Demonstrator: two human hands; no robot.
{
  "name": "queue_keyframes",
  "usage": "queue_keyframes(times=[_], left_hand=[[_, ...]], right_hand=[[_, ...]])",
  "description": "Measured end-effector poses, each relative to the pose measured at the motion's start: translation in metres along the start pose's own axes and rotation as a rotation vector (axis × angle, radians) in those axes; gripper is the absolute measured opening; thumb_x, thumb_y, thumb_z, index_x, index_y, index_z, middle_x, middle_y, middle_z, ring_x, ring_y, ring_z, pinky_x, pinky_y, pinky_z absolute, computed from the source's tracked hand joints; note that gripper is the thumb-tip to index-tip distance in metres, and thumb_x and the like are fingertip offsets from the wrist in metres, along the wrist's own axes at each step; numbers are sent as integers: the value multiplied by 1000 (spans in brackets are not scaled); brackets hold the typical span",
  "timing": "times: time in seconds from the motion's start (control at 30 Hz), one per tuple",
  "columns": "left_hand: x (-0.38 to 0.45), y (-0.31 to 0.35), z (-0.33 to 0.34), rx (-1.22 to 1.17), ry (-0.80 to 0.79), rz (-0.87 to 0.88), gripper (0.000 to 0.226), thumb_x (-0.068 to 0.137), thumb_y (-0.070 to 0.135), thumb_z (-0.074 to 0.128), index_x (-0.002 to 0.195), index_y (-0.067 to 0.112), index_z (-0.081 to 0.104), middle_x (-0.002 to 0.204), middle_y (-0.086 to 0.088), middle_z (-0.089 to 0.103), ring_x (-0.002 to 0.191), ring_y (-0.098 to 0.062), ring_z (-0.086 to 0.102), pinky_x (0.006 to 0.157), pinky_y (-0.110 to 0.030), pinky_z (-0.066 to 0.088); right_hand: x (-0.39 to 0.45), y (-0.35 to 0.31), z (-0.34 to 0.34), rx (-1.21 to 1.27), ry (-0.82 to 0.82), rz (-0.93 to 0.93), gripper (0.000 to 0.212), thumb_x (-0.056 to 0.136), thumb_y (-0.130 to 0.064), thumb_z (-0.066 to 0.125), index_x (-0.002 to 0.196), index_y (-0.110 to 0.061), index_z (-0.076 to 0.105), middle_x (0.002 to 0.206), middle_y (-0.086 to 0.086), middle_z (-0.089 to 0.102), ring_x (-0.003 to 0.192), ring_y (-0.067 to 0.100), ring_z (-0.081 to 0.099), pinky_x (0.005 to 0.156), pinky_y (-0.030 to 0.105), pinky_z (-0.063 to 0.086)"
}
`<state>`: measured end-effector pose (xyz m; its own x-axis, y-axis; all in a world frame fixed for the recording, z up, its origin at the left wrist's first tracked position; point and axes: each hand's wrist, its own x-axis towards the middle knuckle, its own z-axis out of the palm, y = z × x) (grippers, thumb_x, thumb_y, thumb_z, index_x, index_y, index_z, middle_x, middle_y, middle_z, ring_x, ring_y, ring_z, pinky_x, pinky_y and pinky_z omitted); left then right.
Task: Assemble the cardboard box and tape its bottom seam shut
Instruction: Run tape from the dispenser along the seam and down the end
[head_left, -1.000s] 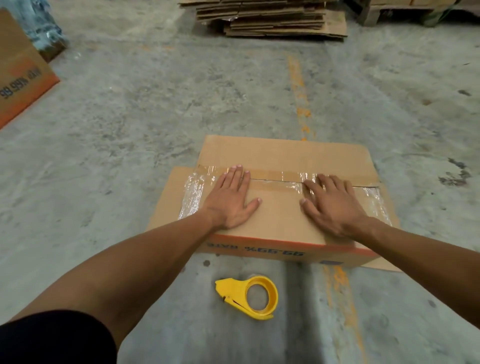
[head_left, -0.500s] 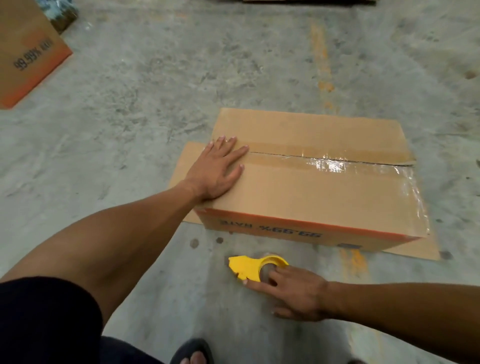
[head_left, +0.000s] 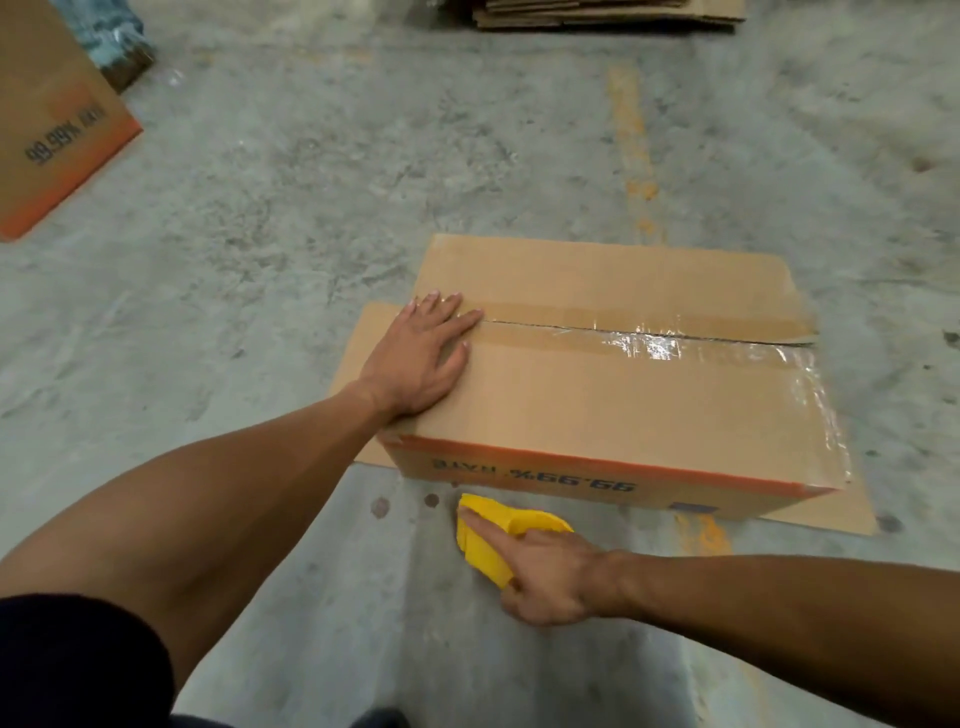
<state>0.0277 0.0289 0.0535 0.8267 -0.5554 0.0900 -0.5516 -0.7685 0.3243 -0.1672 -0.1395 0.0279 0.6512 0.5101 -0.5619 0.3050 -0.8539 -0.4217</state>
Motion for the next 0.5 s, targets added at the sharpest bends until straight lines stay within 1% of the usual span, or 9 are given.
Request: queue_keyframes(times=[0.07, 0.13, 0.17, 0.27, 0.3, 0.37, 0.4, 0.43, 0.5], left_hand=[[0, -1, 0, -5, -16, -6, 54, 97, 42, 29, 150, 30, 34, 161, -4, 24, 150, -24, 14, 121, -36, 2], [1, -2, 0, -7, -40, -11, 56, 96, 44, 27, 150, 31, 31, 162, -2, 20, 150, -22, 11, 122, -36, 0], [1, -3, -1, -16, -52, -11, 57, 96, 45, 25, 151, 31, 31, 162, -1, 19, 150, -21, 9, 121, -35, -1], [5, -9, 0, -61, -98, -11, 62, 92, 50, 21, 151, 32, 30, 162, -1, 16, 151, -21, 8, 120, -33, -3], [6, -10, -2, -67, -112, -11, 64, 91, 52, 23, 151, 31, 30, 162, -1, 16, 151, -22, 8, 119, -32, -3], [7, -10, -3, -61, -120, 7, 69, 88, 53, 28, 151, 26, 31, 162, -6, 18, 150, -26, 12, 120, -35, 0], [7, -10, -2, -64, -98, 19, 71, 86, 53, 28, 150, 23, 34, 161, -8, 23, 149, -28, 16, 121, -38, 3], [7, -9, -2, -63, -71, 18, 70, 85, 52, 26, 148, 23, 38, 159, -8, 29, 148, -29, 20, 121, -40, 6], [9, -8, 0, -67, -51, -5, 67, 84, 49, 23, 146, 28, 41, 158, -4, 31, 148, -26, 19, 120, -37, 4]], right_hand=[[6, 0, -21, 38, 51, 45, 75, 93, -42, 50, 155, -32, 10, 139, 20, 52, 126, 38, 48, 101, 37, 41], [5, -5, -50, 65, 26, -19, 55, 90, -48, 54, 142, -31, 46, 130, 10, 63, 121, 33, 54, 98, 38, 46], [0, -7, -68, 79, 11, -74, 50, 88, -49, 58, 134, -30, 56, 124, 4, 67, 115, 26, 59, 95, 35, 48], [-23, -4, -140, 286, 65, -137, 43, 87, -37, 70, 128, -29, 64, 92, -25, 71, 79, -9, 63, 76, 10, 47], [-30, 1, -169, 371, 110, -159, 40, 87, -31, 72, 127, -29, 66, 84, -26, 69, 73, -12, 60, 72, 8, 45], [-37, 17, -221, 519, 250, -189, 38, 87, -22, 73, 124, -29, 68, 101, -20, 71, 85, -7, 62, 80, 15, 51], [-36, 28, -241, 593, 320, -191, 36, 86, -21, 73, 121, -29, 70, 105, -16, 72, 88, 1, 65, 80, 25, 55], [-35, 39, -258, 678, 371, -183, 34, 85, -23, 73, 118, -30, 72, 98, -12, 73, 79, 11, 67, 72, 34, 58], [-24, 61, -277, 756, 446, -132, 31, 83, -27, 74, 114, -31, 74, 77, -5, 70, 59, 24, 56, 55, 37, 53]])
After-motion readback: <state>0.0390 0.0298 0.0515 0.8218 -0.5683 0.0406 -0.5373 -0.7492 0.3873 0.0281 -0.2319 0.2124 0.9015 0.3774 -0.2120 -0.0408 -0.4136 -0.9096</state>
